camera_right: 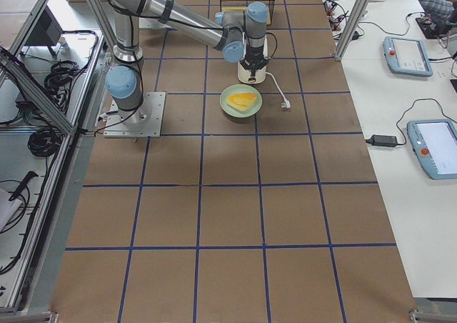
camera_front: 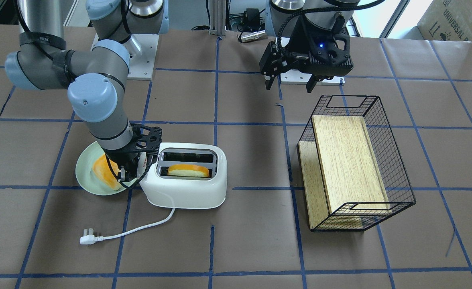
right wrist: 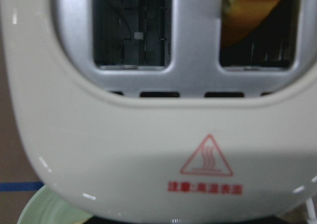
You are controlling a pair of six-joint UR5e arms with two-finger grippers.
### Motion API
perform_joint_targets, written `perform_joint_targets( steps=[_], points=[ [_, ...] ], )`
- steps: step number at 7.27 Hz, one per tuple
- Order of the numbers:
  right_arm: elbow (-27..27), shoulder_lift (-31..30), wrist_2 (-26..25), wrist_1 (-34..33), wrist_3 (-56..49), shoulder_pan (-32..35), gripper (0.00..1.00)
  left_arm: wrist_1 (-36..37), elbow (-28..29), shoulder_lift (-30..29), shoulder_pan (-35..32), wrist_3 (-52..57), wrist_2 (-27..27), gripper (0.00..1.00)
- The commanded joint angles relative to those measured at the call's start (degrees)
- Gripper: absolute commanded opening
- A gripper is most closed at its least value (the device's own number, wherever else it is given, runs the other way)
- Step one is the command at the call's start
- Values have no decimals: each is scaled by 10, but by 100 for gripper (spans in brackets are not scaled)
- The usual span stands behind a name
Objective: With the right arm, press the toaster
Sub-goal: 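Lift the right gripper up off the toaster lever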
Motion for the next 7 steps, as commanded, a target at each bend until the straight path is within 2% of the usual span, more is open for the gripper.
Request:
perform_joint_targets(
  steps=[1, 3, 4, 5, 7],
  points=[
    [-14, -12, -2, 7, 23, 1, 19, 0, 0, 0, 0, 0, 0, 100],
    [-20, -48, -1, 45, 57, 1, 20, 0, 0, 0, 0, 0, 0, 100],
    [-44, -70, -1, 83, 89, 3, 20, 0, 0, 0, 0, 0, 0, 100],
    [-85, -74, 0, 162, 123, 3, 20, 0, 0, 0, 0, 0, 0, 100],
    [-168, -75, 2, 261, 223, 5, 21, 0, 0, 0, 0, 0, 0, 100]
  ],
)
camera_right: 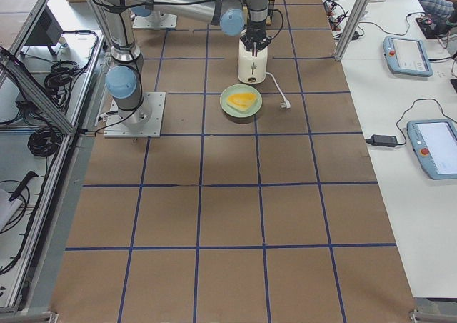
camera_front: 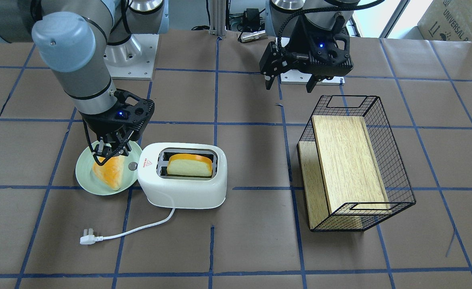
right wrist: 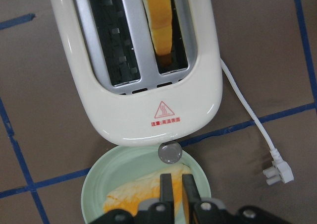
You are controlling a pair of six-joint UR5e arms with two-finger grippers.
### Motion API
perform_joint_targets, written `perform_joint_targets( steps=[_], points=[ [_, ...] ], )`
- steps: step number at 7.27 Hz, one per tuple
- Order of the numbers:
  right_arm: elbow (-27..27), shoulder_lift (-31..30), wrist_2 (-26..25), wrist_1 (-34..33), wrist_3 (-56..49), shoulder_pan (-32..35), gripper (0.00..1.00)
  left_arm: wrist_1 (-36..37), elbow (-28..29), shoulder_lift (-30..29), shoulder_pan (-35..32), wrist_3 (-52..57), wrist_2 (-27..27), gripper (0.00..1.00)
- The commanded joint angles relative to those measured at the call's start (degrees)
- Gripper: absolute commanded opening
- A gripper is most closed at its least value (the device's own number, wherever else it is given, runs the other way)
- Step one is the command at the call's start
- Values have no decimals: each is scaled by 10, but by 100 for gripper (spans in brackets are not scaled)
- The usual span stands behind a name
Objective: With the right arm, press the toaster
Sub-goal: 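Lift the right gripper up off the toaster lever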
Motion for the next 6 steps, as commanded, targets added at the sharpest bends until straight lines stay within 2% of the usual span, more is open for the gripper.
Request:
perform_joint_targets(
  steps=[1, 2, 4, 6],
  points=[
    [-68, -7, 12, 85, 127, 1, 22, 0, 0, 0, 0, 0, 0, 100],
    [-69, -26, 12, 85, 173, 1, 24, 0, 0, 0, 0, 0, 0, 100],
    [-72, -60, 12, 102, 367, 1, 26, 0, 0, 0, 0, 0, 0, 100],
    [-74, -64, 14, 129, 522, -5, 26, 0, 0, 0, 0, 0, 0, 100]
  ],
)
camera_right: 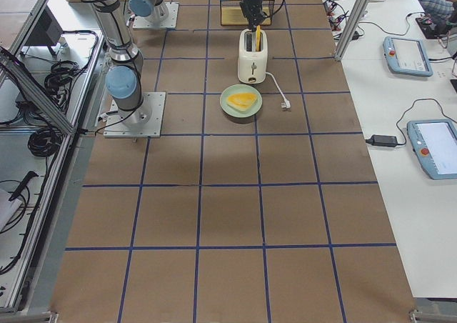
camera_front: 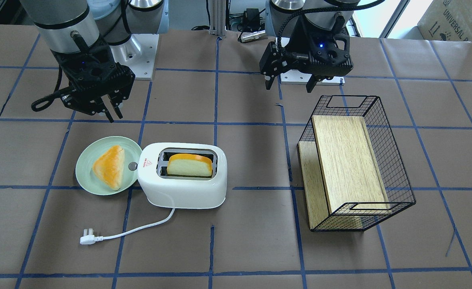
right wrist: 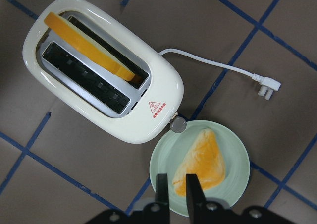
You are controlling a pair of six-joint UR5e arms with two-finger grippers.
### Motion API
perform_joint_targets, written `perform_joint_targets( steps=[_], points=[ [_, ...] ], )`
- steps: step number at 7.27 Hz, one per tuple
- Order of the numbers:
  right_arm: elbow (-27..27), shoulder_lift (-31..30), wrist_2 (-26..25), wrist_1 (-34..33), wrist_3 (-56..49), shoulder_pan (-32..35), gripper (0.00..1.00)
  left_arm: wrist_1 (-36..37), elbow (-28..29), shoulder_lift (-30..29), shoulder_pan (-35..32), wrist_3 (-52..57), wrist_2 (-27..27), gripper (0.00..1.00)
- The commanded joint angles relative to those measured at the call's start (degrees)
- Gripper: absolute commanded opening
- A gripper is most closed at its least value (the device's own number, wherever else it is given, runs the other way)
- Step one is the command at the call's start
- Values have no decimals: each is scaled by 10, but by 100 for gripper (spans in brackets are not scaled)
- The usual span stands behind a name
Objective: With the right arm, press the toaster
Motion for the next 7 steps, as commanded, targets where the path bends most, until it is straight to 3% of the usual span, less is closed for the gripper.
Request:
perform_joint_targets(
  steps=[1, 5, 7],
  points=[
    [-1, -6, 3, 21, 139, -3, 29, 0, 0, 0, 0, 0, 0, 100],
    [-3, -5, -10, 41, 252, -1, 100, 0, 0, 0, 0, 0, 0, 100],
    [-2, -8, -9, 42, 254, -1, 100, 0, 0, 0, 0, 0, 0, 100]
  ],
)
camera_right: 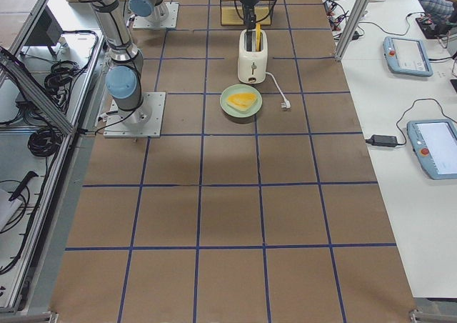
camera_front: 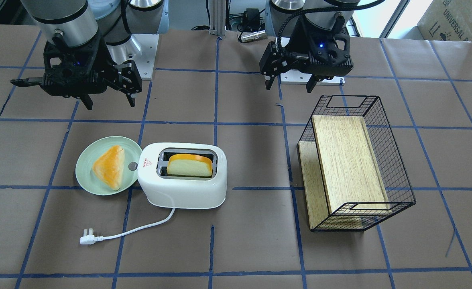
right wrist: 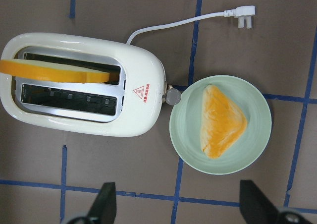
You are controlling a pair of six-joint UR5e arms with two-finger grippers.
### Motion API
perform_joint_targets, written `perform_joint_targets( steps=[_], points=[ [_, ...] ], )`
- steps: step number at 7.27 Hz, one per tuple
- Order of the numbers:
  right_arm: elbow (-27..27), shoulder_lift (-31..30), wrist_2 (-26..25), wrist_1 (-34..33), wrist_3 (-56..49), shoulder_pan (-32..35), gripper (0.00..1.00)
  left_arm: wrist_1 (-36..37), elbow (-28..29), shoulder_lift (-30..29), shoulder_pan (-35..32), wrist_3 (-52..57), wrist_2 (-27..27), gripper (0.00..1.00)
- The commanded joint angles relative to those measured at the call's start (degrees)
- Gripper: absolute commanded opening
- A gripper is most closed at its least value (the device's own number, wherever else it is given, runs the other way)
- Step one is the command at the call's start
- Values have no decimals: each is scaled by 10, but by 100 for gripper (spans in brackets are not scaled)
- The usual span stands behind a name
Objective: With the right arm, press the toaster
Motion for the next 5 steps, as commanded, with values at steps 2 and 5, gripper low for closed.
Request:
perform_joint_targets(
  steps=[2, 5],
  points=[
    [2, 0, 0, 1, 3, -1, 100, 0, 0, 0, 0, 0, 0, 100],
    [6, 1, 0, 3, 3, -4, 100, 0, 0, 0, 0, 0, 0, 100]
  ],
)
